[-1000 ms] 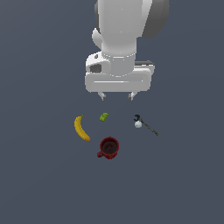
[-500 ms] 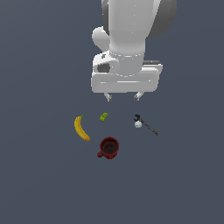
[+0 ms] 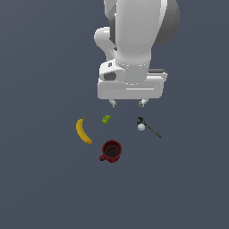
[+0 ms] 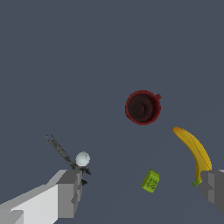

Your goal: Pick up a designated object from a clutter of objects.

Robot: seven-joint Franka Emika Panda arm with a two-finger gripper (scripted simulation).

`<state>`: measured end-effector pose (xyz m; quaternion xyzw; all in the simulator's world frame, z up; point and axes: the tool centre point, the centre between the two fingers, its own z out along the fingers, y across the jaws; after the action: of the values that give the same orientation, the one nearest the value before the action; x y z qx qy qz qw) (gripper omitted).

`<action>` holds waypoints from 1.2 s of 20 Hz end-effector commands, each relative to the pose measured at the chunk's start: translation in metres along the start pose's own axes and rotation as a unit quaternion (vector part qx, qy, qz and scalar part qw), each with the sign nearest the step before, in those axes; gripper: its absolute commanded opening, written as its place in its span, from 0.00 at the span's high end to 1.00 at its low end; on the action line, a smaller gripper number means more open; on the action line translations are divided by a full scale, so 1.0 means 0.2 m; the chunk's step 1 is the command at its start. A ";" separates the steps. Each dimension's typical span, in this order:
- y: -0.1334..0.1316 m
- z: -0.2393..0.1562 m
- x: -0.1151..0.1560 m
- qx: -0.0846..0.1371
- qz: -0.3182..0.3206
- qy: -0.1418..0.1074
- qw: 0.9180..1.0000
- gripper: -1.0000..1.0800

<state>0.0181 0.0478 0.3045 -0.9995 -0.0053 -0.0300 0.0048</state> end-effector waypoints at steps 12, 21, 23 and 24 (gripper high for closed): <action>-0.27 0.57 -0.13 -0.008 0.036 -0.013 0.999 0.04; -0.47 0.97 -0.34 -0.009 0.062 -0.024 0.998 0.04; -0.49 1.03 -0.38 -0.008 0.066 -0.025 0.997 0.04; -0.50 1.05 -0.40 -0.008 0.067 -0.026 0.997 0.04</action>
<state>-0.0450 0.1460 0.0995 -0.9983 0.0586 -0.0042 -0.0019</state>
